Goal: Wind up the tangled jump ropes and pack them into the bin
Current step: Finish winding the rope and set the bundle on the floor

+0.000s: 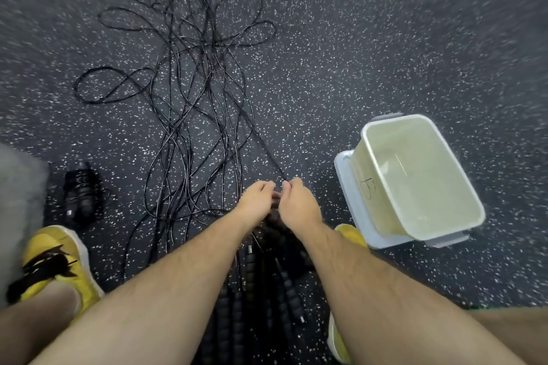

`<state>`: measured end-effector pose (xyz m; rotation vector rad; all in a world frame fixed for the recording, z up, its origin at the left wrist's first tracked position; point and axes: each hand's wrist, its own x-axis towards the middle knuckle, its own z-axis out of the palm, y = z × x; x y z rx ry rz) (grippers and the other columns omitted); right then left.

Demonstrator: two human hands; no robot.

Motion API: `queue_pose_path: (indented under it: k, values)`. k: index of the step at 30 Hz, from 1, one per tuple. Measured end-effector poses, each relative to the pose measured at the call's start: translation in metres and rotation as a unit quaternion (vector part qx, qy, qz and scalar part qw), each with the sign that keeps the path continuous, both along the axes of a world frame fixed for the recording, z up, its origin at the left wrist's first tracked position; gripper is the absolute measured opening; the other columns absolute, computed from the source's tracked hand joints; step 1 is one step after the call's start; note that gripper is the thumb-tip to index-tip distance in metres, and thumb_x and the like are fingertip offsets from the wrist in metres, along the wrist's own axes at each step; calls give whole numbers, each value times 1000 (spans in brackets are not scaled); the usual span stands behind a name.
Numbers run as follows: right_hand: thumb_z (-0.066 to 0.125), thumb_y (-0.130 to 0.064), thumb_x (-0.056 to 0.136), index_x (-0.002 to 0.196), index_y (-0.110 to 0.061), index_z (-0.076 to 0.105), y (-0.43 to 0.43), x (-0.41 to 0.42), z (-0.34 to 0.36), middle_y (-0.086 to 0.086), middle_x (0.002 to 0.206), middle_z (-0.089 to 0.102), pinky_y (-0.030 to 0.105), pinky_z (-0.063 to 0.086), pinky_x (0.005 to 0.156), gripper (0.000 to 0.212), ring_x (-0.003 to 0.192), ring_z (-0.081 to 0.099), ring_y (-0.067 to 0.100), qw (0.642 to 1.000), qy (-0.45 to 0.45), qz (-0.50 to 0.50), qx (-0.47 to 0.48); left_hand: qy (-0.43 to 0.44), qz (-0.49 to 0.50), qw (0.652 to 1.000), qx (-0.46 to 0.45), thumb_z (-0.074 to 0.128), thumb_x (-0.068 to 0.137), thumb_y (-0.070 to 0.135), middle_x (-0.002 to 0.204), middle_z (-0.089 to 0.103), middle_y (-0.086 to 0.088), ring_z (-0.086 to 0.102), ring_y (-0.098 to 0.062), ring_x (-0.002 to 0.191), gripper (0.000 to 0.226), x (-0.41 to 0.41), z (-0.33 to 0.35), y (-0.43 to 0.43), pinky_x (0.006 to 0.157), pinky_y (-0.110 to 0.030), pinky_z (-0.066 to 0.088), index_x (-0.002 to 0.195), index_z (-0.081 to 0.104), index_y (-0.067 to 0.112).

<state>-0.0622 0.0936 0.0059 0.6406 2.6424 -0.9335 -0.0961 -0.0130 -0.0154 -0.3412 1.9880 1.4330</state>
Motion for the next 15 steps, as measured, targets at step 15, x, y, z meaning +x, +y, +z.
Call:
queue_pose_path:
  k: [15]
  values:
    - [47, -20, 98, 89, -8, 51, -29, -64, 309, 5, 74, 50, 27, 33, 53, 15, 72, 45, 21, 981, 149, 61, -111, 176, 50, 974, 131, 53, 92, 36, 66, 54, 3, 47, -17, 60, 23, -30, 313, -25, 56, -27, 32, 75, 61, 24]
